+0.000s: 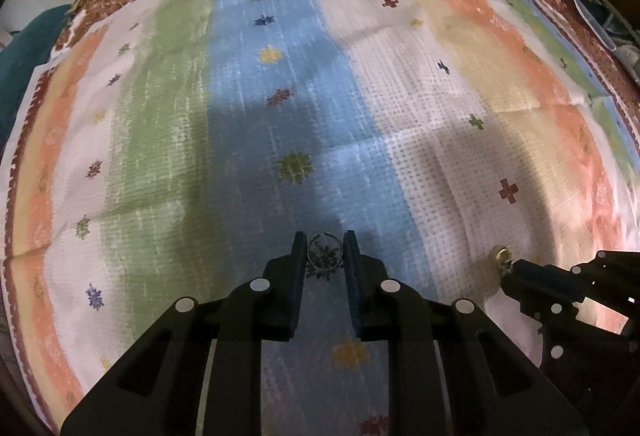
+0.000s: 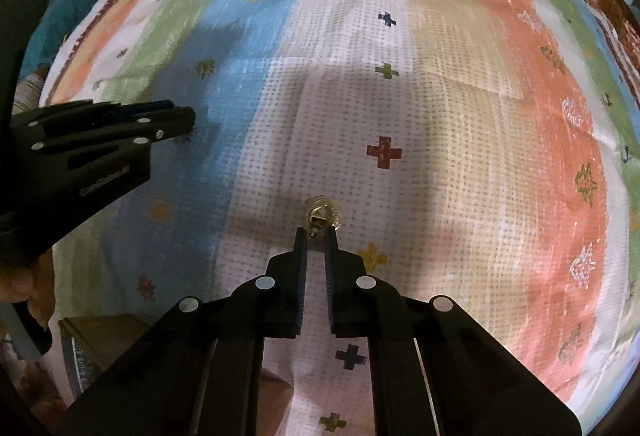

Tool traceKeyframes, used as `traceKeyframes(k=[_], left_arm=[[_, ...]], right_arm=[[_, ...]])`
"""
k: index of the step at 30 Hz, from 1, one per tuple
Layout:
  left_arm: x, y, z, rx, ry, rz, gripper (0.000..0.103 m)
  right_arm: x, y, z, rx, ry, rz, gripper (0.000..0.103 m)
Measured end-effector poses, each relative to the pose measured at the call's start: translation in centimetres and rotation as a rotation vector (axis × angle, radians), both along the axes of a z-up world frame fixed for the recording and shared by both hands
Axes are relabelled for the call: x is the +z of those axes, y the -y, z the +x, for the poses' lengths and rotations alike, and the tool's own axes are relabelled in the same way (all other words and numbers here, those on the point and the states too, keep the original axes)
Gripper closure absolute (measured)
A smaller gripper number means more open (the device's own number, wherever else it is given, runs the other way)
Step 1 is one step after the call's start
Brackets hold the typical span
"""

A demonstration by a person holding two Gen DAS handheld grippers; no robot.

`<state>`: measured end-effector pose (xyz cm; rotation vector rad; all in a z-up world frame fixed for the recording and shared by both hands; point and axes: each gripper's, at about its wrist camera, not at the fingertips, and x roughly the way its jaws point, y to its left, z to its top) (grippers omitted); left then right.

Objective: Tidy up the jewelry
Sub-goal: 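Close right tool on the gold ring while left tool grasps the silver ring, then carry both held rings back over the silver tin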

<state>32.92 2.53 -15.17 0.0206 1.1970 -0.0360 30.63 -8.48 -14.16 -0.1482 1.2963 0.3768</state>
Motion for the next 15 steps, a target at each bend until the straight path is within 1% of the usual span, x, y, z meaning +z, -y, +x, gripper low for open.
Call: traceKeyframes(k=[7,15], left_arm=[[0.7,-0.1,-0.7,0.015,0.006,0.008,0.085],[1.8,0.3,-1.8,0.017,0.02,0.0,0.085]], right_arm=[[1.6,0.5,-0.3,-0.003,0.019,0.049,0.095],[2.8,0.3,-1.0,0.008,0.038,0.065,0.095]])
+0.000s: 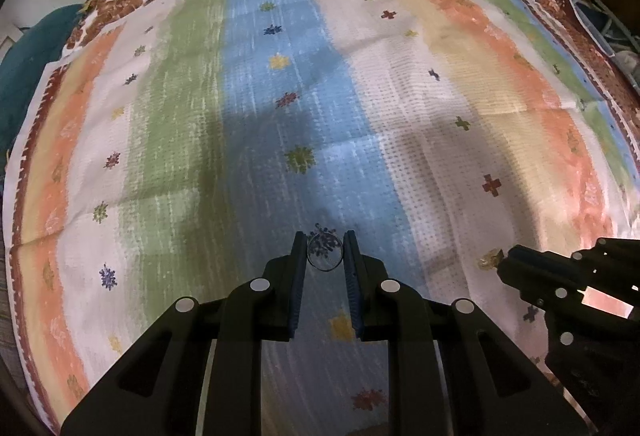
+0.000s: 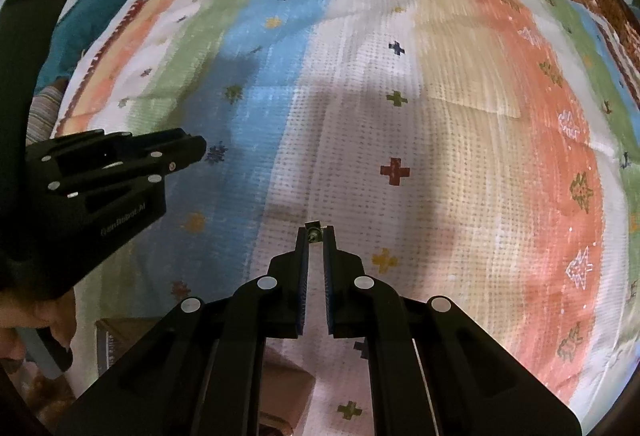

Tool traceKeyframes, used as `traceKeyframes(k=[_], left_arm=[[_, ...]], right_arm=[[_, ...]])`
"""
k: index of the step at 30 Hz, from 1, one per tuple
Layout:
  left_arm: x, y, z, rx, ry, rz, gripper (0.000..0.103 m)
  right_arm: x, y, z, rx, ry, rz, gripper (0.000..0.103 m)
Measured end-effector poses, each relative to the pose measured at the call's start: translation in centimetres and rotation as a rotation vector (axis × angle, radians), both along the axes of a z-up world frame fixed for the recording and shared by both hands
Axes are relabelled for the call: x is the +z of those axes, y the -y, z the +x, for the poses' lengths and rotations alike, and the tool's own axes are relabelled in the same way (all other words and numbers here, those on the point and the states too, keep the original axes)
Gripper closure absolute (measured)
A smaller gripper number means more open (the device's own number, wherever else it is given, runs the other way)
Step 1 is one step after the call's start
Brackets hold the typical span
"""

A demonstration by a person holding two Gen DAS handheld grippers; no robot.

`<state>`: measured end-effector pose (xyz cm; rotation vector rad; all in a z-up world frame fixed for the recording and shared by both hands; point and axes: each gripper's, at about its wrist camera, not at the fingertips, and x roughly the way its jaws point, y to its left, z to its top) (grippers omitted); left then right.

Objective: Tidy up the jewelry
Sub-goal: 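Carry both held rings back over the silver tin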

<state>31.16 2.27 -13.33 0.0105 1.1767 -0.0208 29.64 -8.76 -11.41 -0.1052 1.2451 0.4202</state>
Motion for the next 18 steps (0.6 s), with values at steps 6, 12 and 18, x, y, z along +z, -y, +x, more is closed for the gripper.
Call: traceKeyframes(k=[6,12,18], left_arm=[[1.7,0.2,-1.6,0.002,0.021,-0.01,0.085],[3.8,0.2,-3.4,0.013,0.053,-0.034,0.085],[5.0,0.3,-5.3,0.009,0.072,-0.04,0.085]], right_arm=[[1.5,-0.5,-1.4,0.01,0.027,0.021,0.095],[3.0,-0.9,-3.2,0.031,0.073,0.007,0.095],[4.5,-1.2,-4.9,0.048,0.114,-0.001,0.095]])
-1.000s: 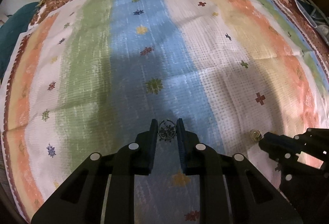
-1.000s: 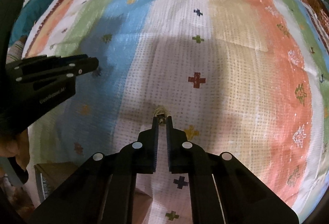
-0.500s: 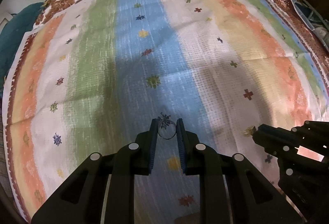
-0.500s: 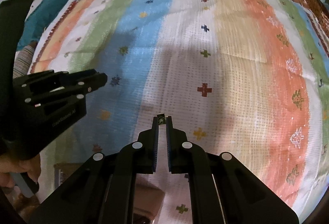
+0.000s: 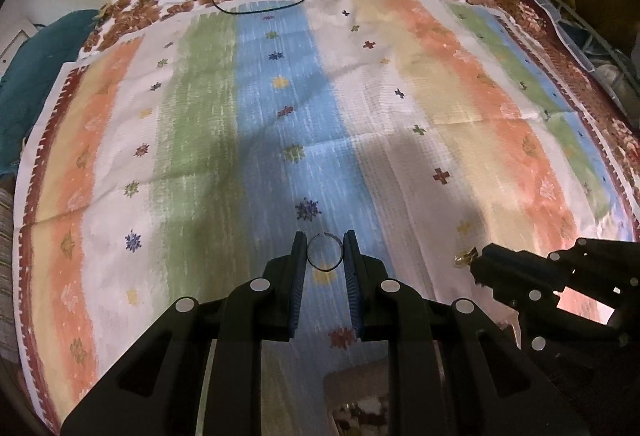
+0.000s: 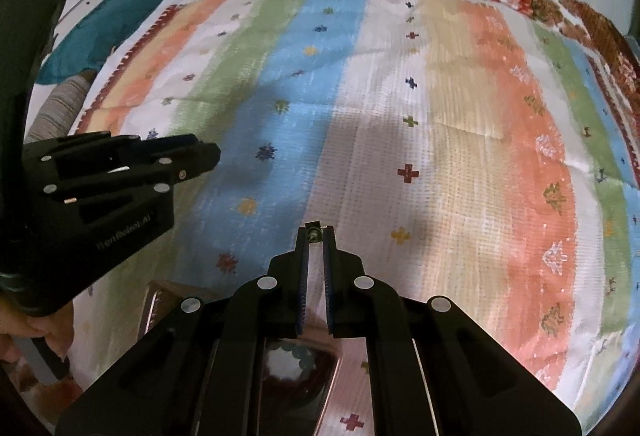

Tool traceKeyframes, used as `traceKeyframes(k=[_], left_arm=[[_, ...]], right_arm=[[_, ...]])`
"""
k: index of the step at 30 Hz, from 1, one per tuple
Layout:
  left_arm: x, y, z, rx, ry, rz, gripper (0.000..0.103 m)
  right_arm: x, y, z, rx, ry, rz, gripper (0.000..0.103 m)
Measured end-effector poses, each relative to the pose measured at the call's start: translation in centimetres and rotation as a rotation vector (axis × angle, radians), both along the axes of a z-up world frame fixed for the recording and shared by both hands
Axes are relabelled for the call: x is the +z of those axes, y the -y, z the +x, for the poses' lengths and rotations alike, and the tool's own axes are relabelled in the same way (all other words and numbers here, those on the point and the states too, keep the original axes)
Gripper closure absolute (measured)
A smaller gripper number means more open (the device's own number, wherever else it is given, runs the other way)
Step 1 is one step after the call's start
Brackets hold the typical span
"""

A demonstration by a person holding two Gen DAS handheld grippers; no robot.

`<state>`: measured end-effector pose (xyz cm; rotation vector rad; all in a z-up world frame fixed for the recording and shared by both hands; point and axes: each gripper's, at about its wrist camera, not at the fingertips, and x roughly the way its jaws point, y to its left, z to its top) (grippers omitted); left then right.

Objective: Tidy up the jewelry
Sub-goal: 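Carry both held rings back over the silver tin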

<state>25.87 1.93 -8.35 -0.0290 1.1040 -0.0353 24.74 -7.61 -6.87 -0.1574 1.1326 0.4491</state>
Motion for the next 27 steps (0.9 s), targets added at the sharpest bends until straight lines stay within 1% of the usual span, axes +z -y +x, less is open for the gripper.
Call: traceKeyframes(k=[6,16,27], left_arm=[[1.5,0.3,-2.0,-0.012,0.031,-0.009,0.085],[4.4,1.4,-5.8,-0.048,0.097,-0.04,0.085],[6.0,2.4,-9.4,-0.081,0.136,-0.067,0.085]], right_arm=[[1.4,0.2,-1.6,0.009,0.044,-0.012,0.095],[3.0,1.1,-3.8,0.012,0.073,0.016,0.095],[4.2,1.6,-6.2,0.027,0.098,0.045,0.095]])
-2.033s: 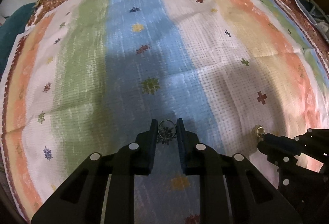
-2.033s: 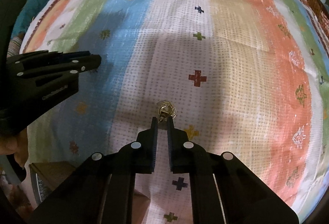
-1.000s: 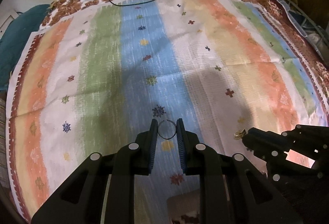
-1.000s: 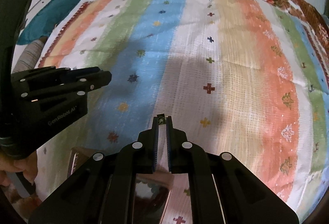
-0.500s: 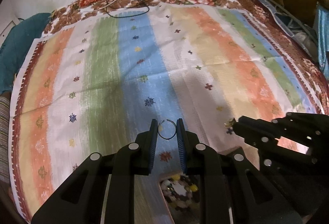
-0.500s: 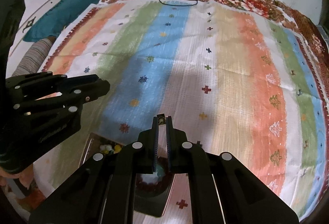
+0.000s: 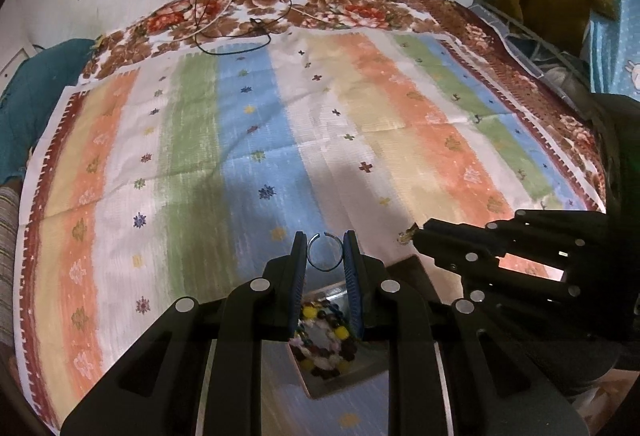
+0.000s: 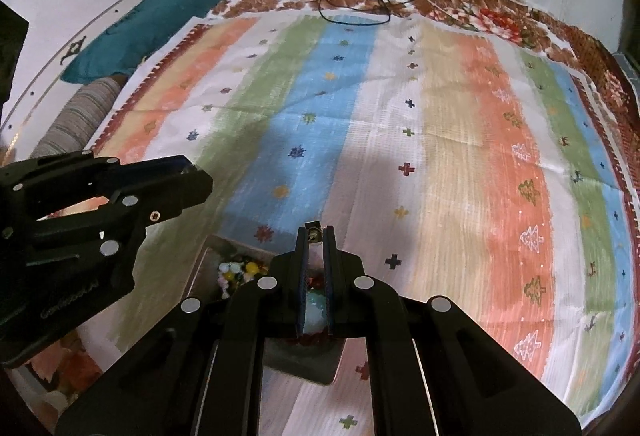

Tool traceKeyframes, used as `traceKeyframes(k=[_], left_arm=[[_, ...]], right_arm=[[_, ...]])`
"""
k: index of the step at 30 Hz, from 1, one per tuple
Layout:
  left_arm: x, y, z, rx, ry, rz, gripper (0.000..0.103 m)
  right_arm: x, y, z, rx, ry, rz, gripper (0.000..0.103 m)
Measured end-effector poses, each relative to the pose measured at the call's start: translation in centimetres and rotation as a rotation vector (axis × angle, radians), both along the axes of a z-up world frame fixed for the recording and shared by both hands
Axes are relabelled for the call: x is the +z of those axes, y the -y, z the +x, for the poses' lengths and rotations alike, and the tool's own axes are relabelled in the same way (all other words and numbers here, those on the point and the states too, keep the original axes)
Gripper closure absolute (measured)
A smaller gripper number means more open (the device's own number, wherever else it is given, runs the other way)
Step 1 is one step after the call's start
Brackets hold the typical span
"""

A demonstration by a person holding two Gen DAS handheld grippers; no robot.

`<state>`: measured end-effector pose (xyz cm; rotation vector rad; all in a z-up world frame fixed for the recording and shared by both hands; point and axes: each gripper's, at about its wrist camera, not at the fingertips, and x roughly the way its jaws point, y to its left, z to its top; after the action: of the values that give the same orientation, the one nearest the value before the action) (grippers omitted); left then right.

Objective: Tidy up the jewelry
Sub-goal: 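Carry both held rings back over the silver tin, then open right tool dropping the gold ring while left tool releases the silver ring into the tin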

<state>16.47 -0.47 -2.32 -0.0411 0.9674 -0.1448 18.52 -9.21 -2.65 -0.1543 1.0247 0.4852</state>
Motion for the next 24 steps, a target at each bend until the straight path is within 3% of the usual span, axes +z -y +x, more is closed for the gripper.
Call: traceKeyframes(k=[16,22,23,24], left_arm=[[0.9,0.6,-4.7,-0.01,0.035,-0.016,0.085],[0.7,0.2,-5.1,0.005,0.009,-0.052,0.082],[0.6,0.2,-5.0,0.01,0.0,-0.052,0.077],[0.5,0.1,-5.1,0.018,-0.002,-0.049,0.067]], right_arm=[[0.4,0.5,-3.5,0.021,0.001,0.026,0.095],[0.2,0.8,-3.9,0.012,-0.029,0.048,0.094],[0.1,0.9,-4.0,0.01,-0.034,0.048,0.091],[0.1,1.0,-4.1,0.007,-0.039,0.05,0.074]])
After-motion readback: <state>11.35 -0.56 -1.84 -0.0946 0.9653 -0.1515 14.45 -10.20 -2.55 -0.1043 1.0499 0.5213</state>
